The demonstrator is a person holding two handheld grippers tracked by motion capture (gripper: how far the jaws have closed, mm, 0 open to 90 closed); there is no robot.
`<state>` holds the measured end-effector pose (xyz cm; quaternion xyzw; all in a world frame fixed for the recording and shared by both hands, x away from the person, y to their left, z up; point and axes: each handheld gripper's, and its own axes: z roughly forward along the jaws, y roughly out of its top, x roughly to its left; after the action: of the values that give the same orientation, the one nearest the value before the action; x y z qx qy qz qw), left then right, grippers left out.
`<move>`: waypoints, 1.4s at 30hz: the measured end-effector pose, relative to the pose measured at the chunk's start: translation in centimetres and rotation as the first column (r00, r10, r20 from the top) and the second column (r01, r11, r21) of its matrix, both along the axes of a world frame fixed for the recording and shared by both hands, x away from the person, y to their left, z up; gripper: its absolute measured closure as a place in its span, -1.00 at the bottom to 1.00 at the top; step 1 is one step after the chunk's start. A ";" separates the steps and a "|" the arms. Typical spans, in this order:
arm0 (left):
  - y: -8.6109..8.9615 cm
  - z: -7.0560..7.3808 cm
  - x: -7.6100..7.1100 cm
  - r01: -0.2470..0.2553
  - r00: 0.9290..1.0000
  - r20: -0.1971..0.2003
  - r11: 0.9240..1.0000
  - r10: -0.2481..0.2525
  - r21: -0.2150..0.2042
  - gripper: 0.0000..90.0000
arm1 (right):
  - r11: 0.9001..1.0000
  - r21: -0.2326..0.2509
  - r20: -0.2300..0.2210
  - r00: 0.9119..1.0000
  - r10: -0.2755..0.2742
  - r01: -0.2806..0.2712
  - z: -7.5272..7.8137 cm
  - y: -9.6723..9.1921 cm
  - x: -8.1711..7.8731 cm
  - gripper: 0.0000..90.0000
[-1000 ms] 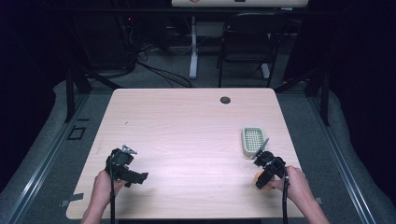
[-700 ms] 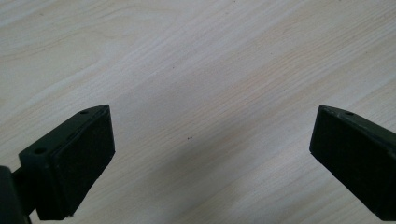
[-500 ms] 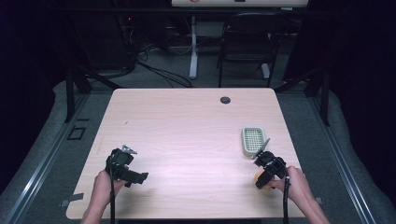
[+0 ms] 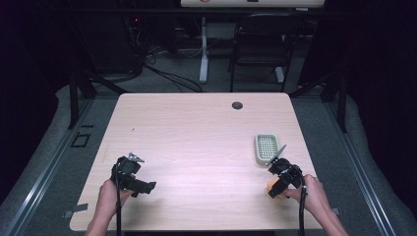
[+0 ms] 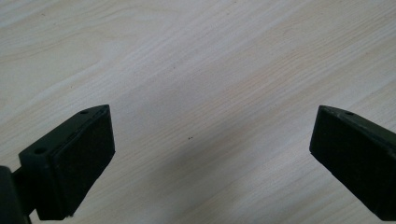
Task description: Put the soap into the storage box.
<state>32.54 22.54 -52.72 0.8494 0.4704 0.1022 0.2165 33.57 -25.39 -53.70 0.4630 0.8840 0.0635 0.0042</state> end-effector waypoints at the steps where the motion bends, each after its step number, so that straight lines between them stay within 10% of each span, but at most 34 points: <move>1: 0.0 0.0 -0.1 -0.002 1.000 0.010 1.000 0.002 0.001 -1.00 | 1.000 0.011 0.010 1.000 -0.010 0.010 -0.2 0.0 -0.1 -0.43; 7: 0.0 0.0 0.0 -0.002 1.000 0.006 1.000 0.002 0.000 -1.00 | 0.996 -0.069 -0.054 0.997 0.056 -0.060 0.0 0.0 0.3 -0.43; 8: 0.0 0.0 -0.1 -0.003 1.000 0.008 1.000 0.003 -0.001 -1.00 | 1.000 -0.023 -0.006 1.000 0.010 -0.010 -0.7 0.2 -0.1 -0.43; 11: 0.0 0.0 -0.1 -0.004 1.000 0.003 1.000 0.004 0.002 -1.00 | 0.990 -0.107 -0.070 0.994 0.085 -0.092 0.1 0.1 0.4 -0.43; 42: 0.0 -0.1 0.0 -0.001 1.000 0.001 1.000 0.001 0.006 -1.00 | 0.998 -0.033 -0.048 0.998 0.047 -0.048 0.2 -0.6 0.5 -0.42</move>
<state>32.54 22.53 -52.79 0.8498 0.4702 0.1044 0.2141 34.03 -26.01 -53.50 0.4431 0.8956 0.0376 -0.0105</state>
